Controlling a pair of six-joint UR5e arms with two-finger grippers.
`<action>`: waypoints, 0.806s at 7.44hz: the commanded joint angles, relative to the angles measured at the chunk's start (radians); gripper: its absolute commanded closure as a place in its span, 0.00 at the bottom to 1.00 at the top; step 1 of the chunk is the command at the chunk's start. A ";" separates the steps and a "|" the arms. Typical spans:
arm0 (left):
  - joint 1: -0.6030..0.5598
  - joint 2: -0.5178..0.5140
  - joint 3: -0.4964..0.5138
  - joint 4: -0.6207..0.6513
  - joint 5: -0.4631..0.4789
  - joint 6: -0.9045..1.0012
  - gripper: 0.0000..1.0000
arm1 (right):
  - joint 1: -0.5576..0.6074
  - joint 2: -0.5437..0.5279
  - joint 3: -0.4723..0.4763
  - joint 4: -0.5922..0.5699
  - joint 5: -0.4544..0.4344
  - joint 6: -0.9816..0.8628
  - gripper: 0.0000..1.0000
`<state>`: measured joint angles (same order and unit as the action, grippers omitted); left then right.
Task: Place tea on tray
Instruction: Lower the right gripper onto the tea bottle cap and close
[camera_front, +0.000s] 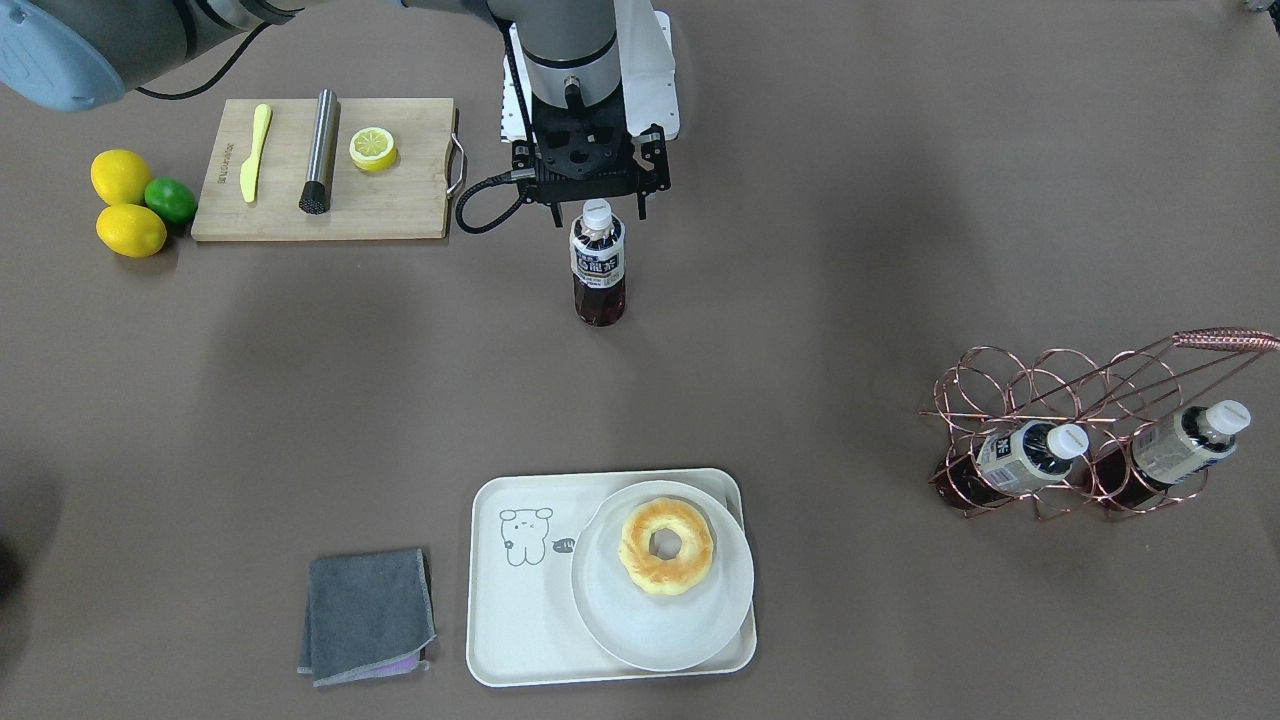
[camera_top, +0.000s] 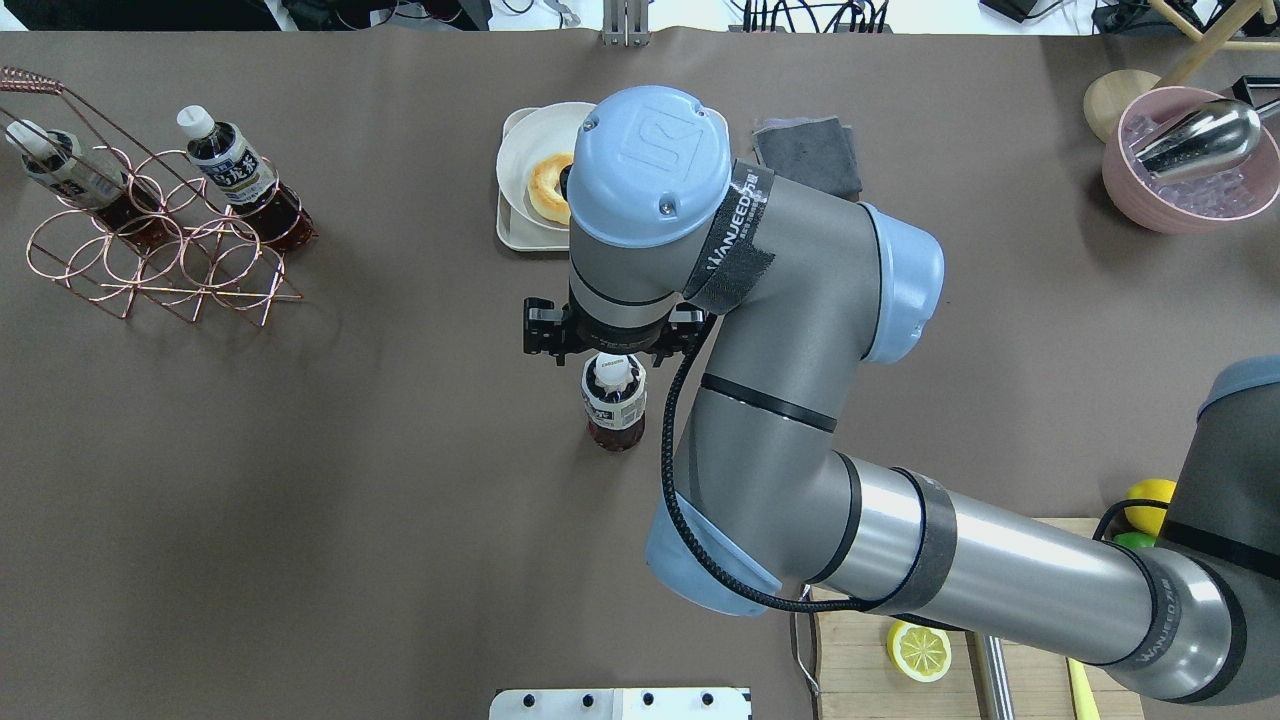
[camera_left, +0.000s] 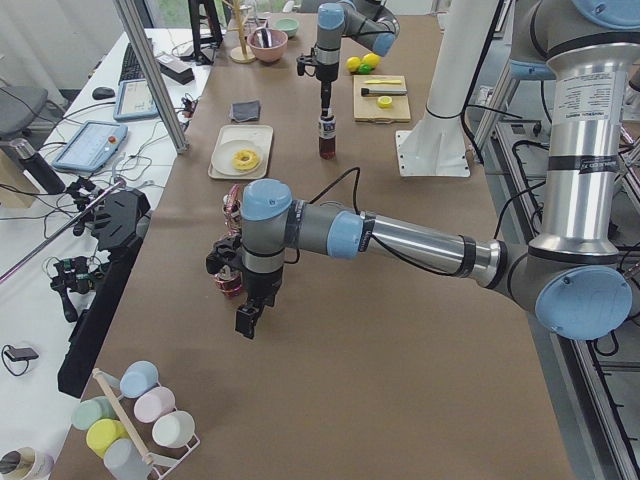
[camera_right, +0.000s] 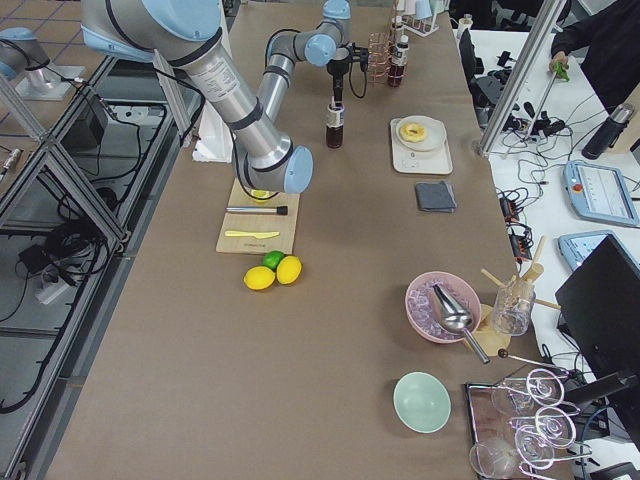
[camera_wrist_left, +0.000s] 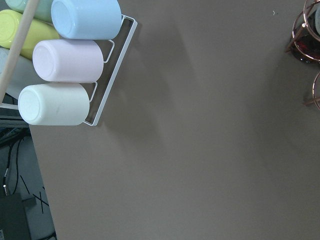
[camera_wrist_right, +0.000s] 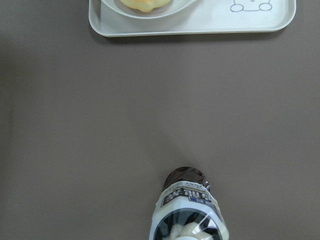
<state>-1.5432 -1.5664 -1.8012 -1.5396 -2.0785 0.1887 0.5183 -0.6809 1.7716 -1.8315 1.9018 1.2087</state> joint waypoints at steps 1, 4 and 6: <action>0.000 0.000 0.002 -0.001 0.000 0.000 0.02 | -0.001 -0.005 0.003 -0.011 -0.003 0.003 0.28; 0.002 -0.004 0.006 -0.001 0.000 0.000 0.02 | -0.001 0.001 0.011 -0.035 -0.039 0.003 1.00; 0.002 -0.011 0.019 -0.013 0.000 0.000 0.02 | 0.006 0.029 0.009 -0.096 -0.044 0.003 1.00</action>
<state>-1.5418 -1.5712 -1.7928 -1.5450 -2.0786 0.1887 0.5173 -0.6781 1.7817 -1.8725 1.8659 1.2119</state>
